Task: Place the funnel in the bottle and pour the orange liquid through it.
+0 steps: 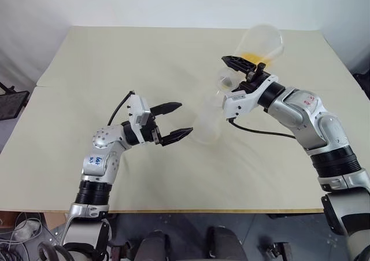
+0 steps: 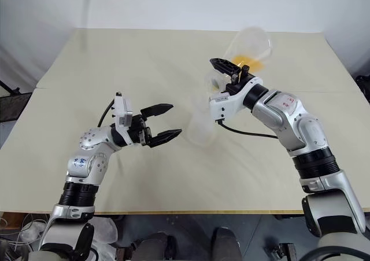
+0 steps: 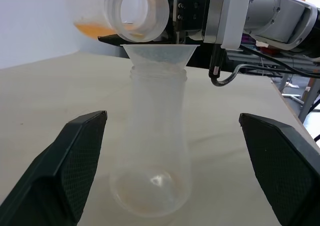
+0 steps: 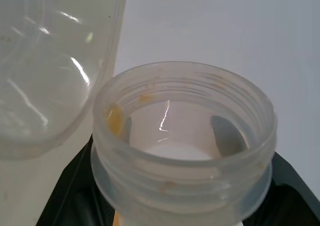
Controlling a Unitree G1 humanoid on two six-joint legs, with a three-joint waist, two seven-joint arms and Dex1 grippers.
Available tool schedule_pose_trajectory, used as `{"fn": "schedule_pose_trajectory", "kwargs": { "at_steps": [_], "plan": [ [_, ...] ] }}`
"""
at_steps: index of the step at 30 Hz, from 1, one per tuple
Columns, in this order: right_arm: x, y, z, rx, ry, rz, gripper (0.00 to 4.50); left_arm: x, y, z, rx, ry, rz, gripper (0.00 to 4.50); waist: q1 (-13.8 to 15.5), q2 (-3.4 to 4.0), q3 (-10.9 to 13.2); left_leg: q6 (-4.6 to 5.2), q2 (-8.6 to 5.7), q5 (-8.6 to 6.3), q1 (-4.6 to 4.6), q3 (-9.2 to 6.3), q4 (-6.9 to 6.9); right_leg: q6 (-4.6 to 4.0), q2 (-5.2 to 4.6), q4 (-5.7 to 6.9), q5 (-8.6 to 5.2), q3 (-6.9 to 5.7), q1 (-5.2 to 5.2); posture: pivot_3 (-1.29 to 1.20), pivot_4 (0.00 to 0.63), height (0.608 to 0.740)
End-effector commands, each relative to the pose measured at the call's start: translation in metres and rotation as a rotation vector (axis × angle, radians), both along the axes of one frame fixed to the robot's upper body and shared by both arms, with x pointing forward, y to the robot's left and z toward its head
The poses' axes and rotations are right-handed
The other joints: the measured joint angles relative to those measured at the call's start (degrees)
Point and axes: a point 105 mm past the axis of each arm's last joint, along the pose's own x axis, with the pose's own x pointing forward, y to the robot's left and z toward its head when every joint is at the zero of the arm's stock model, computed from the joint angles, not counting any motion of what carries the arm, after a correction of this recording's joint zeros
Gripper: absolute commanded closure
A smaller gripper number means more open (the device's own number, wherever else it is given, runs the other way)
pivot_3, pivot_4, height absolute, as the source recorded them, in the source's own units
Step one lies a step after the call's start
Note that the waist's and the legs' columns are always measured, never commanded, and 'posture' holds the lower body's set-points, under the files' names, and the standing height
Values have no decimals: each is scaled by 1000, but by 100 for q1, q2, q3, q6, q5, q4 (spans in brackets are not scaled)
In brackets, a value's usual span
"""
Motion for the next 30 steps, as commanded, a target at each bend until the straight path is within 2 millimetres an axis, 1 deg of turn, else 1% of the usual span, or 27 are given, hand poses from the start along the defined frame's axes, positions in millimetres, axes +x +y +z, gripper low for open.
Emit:
{"fn": "schedule_pose_trajectory", "kwargs": {
  "at_steps": [1,22,30],
  "plan": [
    [-6,2,23,19,-81,25,2031,-4,-2,7,-22,-30,-11,0,0,0,0,0,0,0,0,0,0,0,0,0,0,0,0,0,150,740],
    [-7,1,23,-8,-126,20,2031,-4,-4,7,-36,-27,-7,0,0,0,0,0,0,0,0,0,0,0,0,0,0,1,0,0,150,740],
    [-7,0,21,-26,-131,20,2031,-5,-5,4,-40,-28,-9,0,-1,0,0,0,0,0,0,0,-1,0,0,0,0,1,0,0,150,740]
  ]
}}
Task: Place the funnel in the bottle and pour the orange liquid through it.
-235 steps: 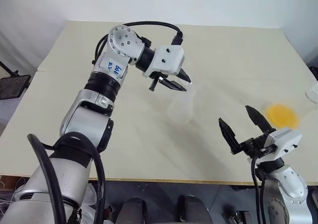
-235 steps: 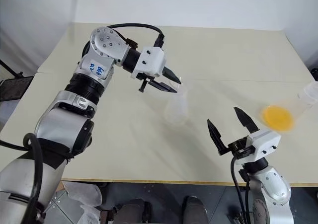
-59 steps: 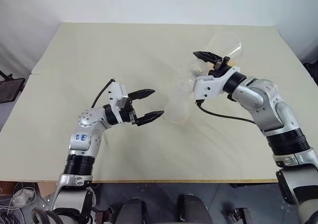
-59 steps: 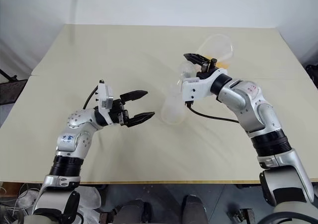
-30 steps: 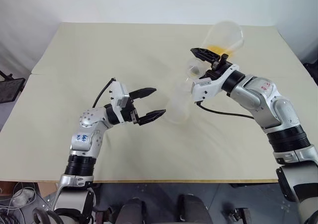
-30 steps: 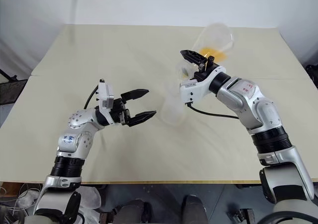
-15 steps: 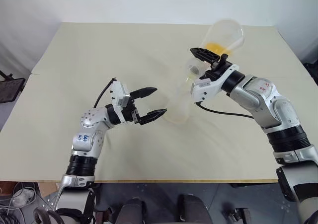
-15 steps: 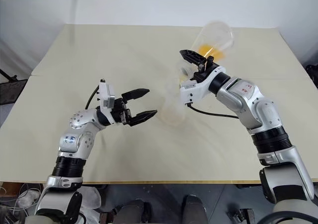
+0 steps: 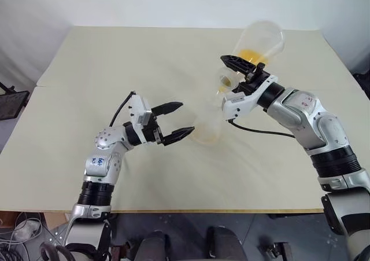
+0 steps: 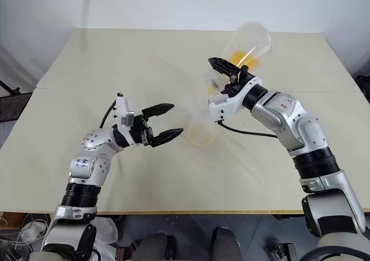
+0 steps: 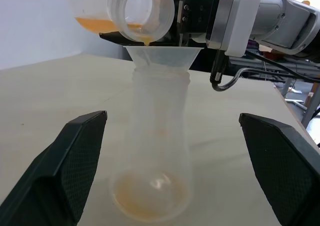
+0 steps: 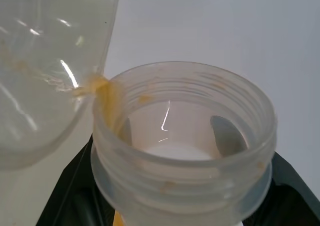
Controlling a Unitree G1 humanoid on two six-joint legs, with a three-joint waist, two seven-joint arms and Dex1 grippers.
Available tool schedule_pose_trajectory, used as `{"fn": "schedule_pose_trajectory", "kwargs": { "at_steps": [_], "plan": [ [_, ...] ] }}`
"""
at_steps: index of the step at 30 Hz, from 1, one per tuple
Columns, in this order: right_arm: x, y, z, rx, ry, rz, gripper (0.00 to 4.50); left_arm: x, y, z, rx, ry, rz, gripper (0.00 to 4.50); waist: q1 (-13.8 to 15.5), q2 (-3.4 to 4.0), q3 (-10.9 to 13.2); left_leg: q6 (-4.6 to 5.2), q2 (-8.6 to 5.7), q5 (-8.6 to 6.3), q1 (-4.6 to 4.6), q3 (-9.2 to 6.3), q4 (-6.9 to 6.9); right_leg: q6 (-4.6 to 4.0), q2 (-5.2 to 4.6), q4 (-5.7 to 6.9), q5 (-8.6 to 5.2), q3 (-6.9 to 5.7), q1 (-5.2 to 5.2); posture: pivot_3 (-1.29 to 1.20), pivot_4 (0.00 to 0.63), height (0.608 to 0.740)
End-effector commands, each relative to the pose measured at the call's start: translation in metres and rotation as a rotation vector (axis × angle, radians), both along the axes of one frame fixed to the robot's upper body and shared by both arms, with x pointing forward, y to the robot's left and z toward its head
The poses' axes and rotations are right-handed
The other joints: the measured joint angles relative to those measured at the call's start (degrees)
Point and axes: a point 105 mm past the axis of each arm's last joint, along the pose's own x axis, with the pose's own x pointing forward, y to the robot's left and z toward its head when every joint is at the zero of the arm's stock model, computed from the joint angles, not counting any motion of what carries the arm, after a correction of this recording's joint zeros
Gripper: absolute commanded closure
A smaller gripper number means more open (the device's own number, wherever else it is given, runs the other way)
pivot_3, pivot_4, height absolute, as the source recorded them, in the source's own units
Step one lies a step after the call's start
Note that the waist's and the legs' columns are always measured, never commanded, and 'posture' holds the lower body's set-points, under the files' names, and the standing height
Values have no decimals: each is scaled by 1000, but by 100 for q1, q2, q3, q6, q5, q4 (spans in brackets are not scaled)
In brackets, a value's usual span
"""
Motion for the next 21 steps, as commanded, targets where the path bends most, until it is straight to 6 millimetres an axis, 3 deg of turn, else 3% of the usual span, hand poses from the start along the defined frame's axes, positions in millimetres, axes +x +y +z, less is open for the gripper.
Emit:
{"fn": "schedule_pose_trajectory", "kwargs": {
  "at_steps": [1,21],
  "plan": [
    [-5,-2,20,-3,-77,7,2031,-6,-2,5,-20,-35,-16,0,0,0,0,0,0,0,0,0,0,0,0,0,0,0,0,0,150,740],
    [-8,-2,27,-17,-129,8,2031,-3,0,-2,-39,-32,-9,0,1,0,0,0,0,0,0,0,0,0,0,0,0,0,0,0,150,740]
  ]
}}
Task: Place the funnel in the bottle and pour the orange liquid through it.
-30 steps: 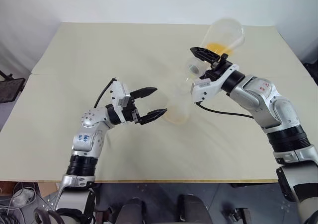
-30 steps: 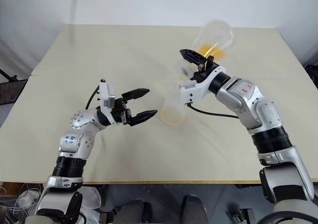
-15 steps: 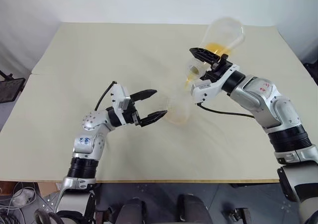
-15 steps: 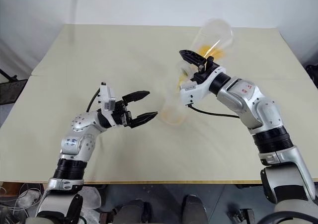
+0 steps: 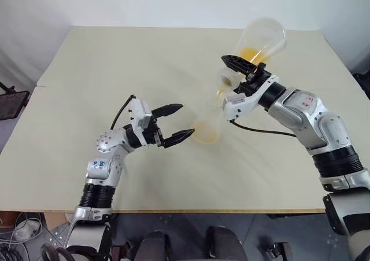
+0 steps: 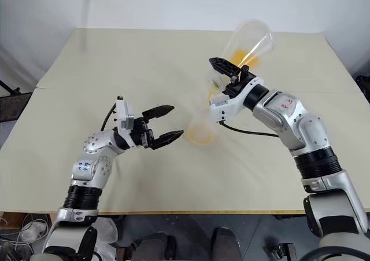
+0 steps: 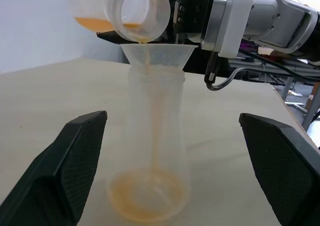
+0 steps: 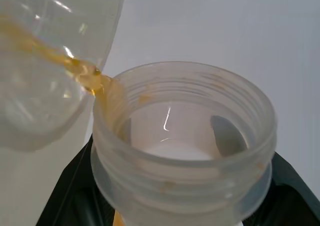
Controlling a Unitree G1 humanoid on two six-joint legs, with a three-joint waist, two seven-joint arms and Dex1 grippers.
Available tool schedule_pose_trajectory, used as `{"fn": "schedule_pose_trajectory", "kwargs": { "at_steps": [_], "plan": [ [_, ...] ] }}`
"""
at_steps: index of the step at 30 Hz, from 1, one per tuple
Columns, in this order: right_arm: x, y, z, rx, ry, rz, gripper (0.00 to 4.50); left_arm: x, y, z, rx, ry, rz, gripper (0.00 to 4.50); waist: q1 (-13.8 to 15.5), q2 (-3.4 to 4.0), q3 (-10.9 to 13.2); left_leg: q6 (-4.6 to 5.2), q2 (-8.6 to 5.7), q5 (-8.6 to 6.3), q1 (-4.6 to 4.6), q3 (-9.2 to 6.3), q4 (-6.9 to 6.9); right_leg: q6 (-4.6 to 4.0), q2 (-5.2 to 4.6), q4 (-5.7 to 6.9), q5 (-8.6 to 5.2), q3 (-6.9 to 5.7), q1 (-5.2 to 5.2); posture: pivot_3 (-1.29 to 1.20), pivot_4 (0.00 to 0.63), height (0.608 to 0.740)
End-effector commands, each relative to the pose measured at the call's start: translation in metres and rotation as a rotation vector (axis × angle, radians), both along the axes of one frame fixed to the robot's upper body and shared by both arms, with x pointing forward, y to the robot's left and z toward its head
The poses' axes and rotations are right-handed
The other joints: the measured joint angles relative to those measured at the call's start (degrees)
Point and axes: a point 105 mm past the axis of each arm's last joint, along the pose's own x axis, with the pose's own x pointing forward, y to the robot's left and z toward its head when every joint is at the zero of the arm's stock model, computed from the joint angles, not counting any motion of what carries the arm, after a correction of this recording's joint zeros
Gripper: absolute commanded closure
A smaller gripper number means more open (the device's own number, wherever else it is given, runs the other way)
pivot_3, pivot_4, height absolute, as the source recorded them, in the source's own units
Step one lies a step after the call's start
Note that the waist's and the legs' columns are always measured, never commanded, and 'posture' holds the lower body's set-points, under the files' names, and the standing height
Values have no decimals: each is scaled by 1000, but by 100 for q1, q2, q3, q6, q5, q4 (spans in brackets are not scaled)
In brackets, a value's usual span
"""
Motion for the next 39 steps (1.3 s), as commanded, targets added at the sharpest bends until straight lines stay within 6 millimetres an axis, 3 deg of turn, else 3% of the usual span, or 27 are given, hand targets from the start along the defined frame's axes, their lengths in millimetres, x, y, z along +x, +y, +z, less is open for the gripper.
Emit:
{"fn": "schedule_pose_trajectory", "kwargs": {
  "at_steps": [1,39],
  "plan": [
    [-8,2,25,9,-94,24,2031,-1,0,3,-22,-22,-4,0,-2,0,0,0,0,0,0,0,0,0,0,0,0,0,0,0,150,740],
    [-11,6,29,-43,-169,36,2031,0,-1,2,-43,-19,2,0,-2,0,0,0,0,0,0,1,-1,0,0,0,0,0,0,0,150,740]
  ]
}}
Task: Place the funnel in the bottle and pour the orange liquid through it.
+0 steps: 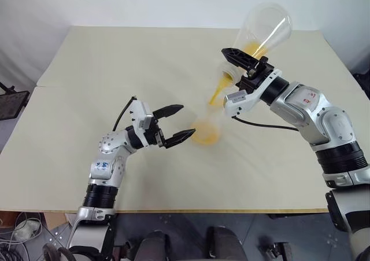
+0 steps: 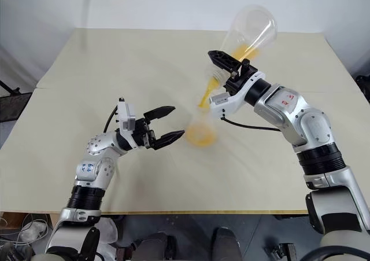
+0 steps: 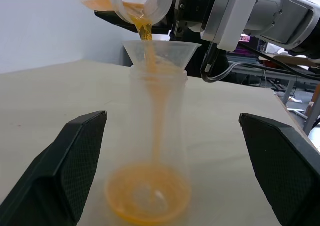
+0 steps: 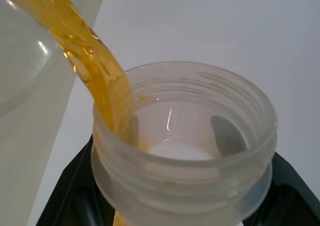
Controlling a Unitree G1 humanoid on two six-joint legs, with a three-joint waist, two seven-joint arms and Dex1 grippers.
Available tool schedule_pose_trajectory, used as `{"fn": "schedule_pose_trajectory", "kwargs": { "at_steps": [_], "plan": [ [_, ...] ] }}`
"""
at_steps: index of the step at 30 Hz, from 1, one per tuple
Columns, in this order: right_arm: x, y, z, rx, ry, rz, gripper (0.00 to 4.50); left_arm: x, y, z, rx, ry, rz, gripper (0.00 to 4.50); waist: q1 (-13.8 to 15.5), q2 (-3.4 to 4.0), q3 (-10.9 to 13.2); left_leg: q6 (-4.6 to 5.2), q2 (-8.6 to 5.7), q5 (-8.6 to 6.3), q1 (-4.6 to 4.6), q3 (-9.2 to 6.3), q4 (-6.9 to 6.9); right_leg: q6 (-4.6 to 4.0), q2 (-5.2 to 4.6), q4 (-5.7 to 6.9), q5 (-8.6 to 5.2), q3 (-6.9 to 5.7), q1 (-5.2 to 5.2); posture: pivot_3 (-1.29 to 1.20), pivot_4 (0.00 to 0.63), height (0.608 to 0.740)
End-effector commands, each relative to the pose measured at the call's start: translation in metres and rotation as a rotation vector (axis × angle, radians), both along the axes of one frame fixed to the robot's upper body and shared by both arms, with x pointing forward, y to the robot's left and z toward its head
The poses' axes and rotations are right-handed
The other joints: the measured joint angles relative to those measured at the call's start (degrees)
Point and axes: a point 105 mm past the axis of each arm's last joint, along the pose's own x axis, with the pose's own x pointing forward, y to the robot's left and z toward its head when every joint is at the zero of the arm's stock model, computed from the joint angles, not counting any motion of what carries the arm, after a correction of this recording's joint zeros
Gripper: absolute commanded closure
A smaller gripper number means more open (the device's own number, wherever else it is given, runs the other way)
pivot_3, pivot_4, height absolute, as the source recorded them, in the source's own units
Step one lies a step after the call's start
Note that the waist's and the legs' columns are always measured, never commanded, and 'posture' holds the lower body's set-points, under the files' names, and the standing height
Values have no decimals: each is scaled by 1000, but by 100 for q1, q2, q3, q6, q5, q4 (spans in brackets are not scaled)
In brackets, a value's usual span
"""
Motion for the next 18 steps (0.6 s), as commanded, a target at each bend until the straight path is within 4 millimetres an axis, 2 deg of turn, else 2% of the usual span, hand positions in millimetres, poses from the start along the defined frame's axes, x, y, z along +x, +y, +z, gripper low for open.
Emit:
{"fn": "schedule_pose_trajectory", "kwargs": {
  "at_steps": [1,18],
  "plan": [
    [-9,4,16,4,-66,31,2031,-1,1,5,-22,-21,1,0,0,0,0,0,0,0,0,0,0,0,0,0,0,0,0,0,150,740],
    [-10,3,17,-6,-77,29,2031,-1,1,10,-58,-45,7,0,0,0,0,0,0,0,0,0,0,0,0,0,0,0,0,0,150,740]
  ]
}}
